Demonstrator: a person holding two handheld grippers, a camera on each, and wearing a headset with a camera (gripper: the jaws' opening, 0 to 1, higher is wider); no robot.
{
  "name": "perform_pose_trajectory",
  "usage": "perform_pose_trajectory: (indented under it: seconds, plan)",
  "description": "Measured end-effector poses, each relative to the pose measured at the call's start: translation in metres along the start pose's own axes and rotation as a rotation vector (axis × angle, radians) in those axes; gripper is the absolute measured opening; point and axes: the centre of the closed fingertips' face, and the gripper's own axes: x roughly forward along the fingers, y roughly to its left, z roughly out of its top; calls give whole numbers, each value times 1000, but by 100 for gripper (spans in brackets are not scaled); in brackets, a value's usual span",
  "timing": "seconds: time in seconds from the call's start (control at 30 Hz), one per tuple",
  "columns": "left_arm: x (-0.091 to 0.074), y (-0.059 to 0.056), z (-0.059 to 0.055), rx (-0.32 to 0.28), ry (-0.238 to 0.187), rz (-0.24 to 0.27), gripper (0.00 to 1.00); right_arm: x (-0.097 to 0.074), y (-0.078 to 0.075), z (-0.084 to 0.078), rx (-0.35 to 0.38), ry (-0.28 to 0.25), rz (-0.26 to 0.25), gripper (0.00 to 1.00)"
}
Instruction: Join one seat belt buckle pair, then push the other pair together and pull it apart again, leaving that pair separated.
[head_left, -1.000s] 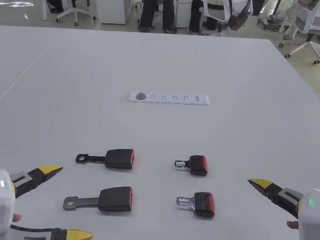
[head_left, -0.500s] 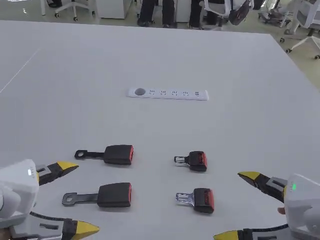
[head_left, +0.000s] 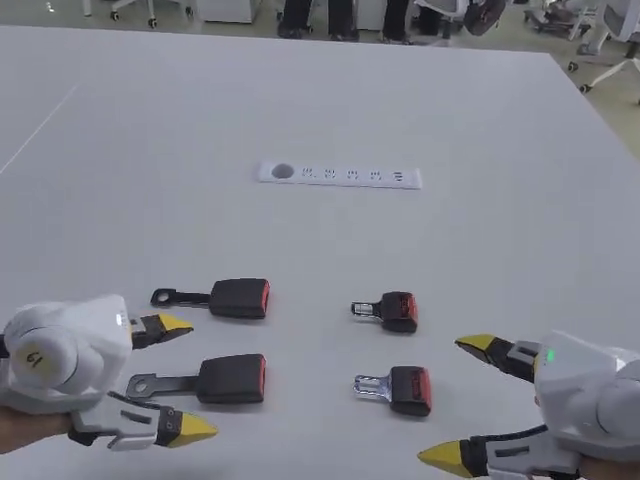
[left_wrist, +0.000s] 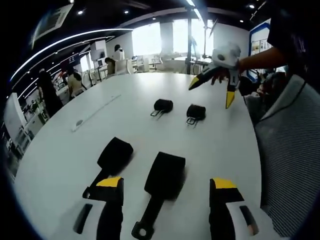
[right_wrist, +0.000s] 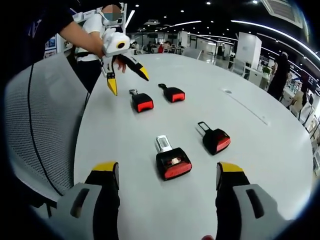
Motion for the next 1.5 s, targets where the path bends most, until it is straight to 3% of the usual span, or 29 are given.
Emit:
perform_pose_trajectory:
  seconds: [0.27,0.6,0.8,1.27,1.33,1.5]
  plan:
    - [14,0,-8,56,78,-58,60,11,1,-8,-43,33,42,69]
    - [26,5,-28,114,205,-137,44,23,-1,-15,-113,73,84,58]
    - [30,11,-26,123,228,-155,40,30,-6,-17,-147,101,114,50]
    - [34,8,-25,198,259,-230,32,38,-8,-23,-199,150,159,34]
    - [34,7,-25,223,264,-243,32,38,-8,-23,-196,148,162,33]
    - [34,8,-26,221,262,-259,32,38,-7,-24,-209,149,169,33]
